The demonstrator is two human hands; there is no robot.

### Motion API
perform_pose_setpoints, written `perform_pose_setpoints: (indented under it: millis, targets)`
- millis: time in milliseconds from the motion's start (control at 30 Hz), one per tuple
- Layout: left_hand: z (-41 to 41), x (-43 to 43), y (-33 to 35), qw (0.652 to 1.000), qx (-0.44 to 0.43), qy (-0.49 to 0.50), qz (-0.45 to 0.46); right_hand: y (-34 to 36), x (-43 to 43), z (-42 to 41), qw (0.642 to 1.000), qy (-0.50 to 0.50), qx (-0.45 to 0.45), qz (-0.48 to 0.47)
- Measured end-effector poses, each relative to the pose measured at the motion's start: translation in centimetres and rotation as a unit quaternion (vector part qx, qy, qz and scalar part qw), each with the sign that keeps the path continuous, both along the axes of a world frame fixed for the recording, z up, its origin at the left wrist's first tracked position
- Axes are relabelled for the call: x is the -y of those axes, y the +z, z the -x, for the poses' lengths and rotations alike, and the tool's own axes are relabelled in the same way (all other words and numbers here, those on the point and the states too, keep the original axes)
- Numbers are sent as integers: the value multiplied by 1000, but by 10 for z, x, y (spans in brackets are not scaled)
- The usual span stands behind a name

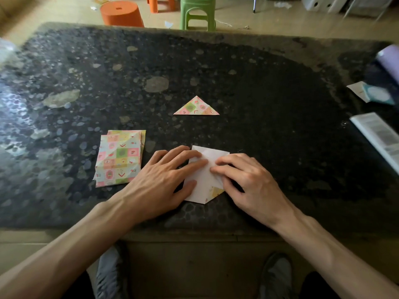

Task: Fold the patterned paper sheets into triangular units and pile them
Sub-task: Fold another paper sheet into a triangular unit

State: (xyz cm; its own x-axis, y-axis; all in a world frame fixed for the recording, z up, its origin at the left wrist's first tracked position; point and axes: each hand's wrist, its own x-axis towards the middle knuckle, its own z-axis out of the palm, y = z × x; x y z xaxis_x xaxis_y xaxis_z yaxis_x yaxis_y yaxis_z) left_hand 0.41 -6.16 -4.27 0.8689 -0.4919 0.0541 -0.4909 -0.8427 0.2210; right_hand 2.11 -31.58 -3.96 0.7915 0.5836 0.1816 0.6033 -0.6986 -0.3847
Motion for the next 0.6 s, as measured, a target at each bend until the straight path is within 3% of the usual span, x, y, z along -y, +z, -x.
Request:
perform_pose_setpoints:
  millis: [200, 433, 600]
  targets:
    - [-10, -10, 6, 998, -58, -16, 16, 9, 10, -3, 997, 23, -67, -21]
    - [-7, -10, 7, 998, -48, -25, 9, 6, 12, 2, 995, 53, -79, 8]
    - [-8, -15, 13, 993, -108, -41, -12, 2, 11, 3, 998, 35, -56, -8]
